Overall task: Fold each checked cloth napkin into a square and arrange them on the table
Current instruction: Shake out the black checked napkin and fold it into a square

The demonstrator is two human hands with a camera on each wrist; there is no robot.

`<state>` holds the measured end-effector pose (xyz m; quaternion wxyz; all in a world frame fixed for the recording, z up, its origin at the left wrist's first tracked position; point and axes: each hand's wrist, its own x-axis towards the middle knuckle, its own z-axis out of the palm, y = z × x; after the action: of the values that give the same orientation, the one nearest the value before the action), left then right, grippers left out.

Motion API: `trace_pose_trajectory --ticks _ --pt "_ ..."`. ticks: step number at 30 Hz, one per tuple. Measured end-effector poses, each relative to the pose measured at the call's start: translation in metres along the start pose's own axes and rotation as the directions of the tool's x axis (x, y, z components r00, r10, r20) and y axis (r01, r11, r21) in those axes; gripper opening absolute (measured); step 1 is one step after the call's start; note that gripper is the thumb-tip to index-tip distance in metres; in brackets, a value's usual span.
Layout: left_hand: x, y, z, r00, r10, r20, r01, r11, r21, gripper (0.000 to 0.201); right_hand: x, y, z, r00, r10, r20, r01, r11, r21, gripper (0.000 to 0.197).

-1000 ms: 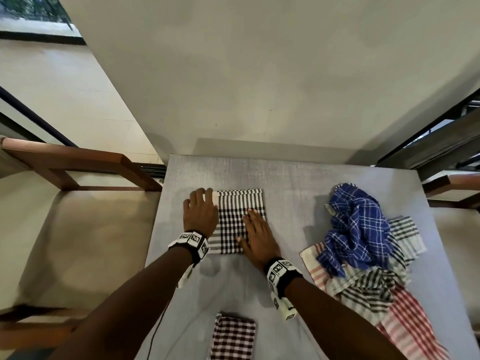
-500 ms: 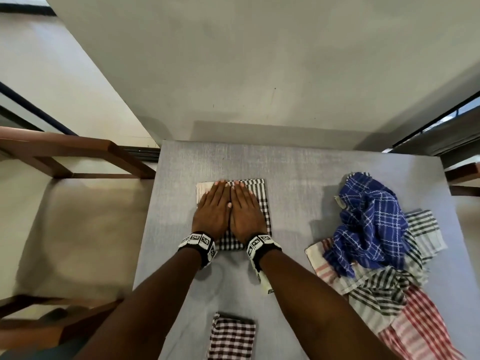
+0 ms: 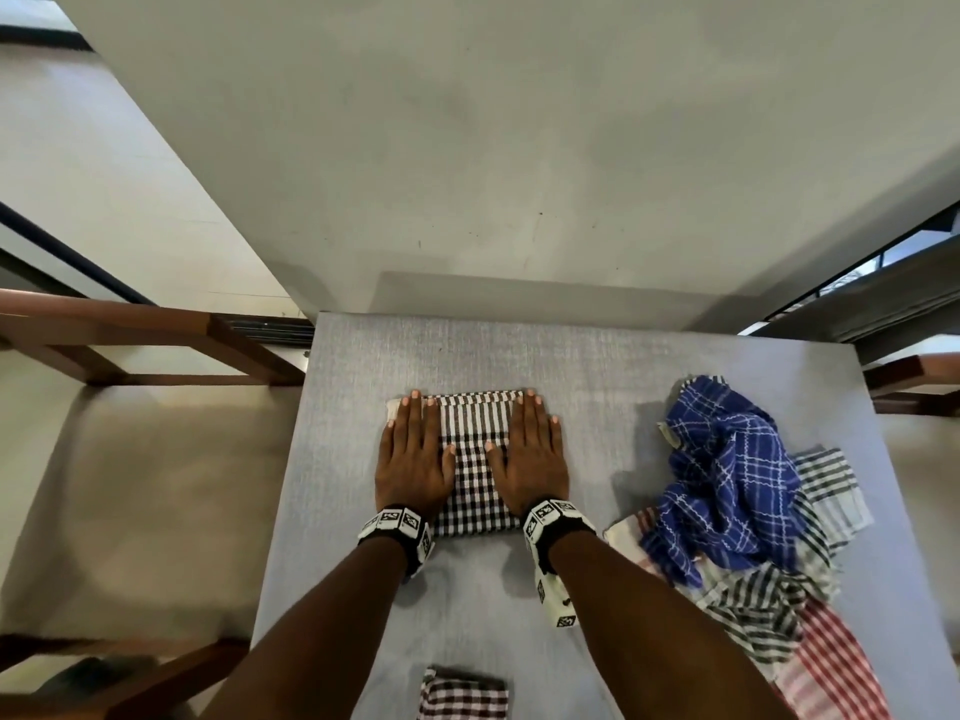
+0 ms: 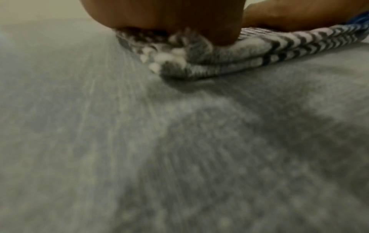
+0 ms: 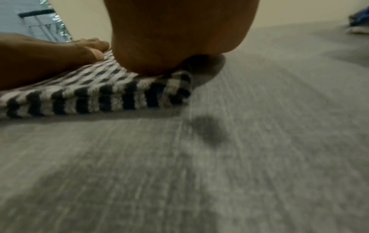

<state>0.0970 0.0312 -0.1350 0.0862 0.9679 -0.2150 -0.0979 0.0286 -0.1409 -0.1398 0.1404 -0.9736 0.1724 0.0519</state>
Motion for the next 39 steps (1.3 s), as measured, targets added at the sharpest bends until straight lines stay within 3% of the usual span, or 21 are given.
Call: trace_pose_trajectory --ticks 4,8,14,22,25,29,35,39 --pt "0.0 0.005 -0.003 1.0 -0.011 -0.006 0.011 1.0 -0.002 0.072 -0.001 -0.015 -0.01 0.999 0.02 -0.028 -0.019 1.0 0.022 0.074" --pt "0.0 0.004 -0.003 1.0 -0.011 0.001 0.011 1.0 -0.011 0.071 -0.011 -0.043 0.0 0.984 -0.179 0.006 0.178 0.982 0.063 0.071" --pt "-0.001 -0.004 -0.002 1.0 0.022 0.017 -0.021 1.0 -0.014 0.071 -0.019 -0.03 0.007 0.976 -0.218 -0.011 0.218 0.973 0.078 0.069" --pt "0.0 -0.008 -0.007 0.999 0.041 0.028 -0.042 0.998 0.046 0.073 -0.029 -0.001 0.003 0.99 -0.127 -0.069 0.133 0.987 0.095 0.07" --pt "-0.007 0.015 -0.014 1.0 -0.002 0.024 0.001 1.0 0.026 0.069 -0.03 -0.001 0.002 0.987 -0.148 -0.062 0.154 0.983 0.103 0.071" --pt "-0.032 0.045 0.003 0.997 0.062 0.047 -0.06 0.997 -0.043 0.064 -0.029 -0.001 -0.001 0.987 -0.154 -0.038 0.157 0.983 0.094 0.077" --pt "-0.047 0.026 0.012 0.999 0.008 0.05 -0.006 1.0 -0.031 0.073 -0.03 0.0 -0.001 0.986 -0.161 -0.036 0.164 0.983 0.085 0.078" --pt "-0.045 0.026 0.005 0.993 -0.102 0.059 0.105 0.993 -0.057 0.08 -0.028 0.001 -0.002 0.984 -0.174 -0.042 0.176 0.981 0.076 0.079"
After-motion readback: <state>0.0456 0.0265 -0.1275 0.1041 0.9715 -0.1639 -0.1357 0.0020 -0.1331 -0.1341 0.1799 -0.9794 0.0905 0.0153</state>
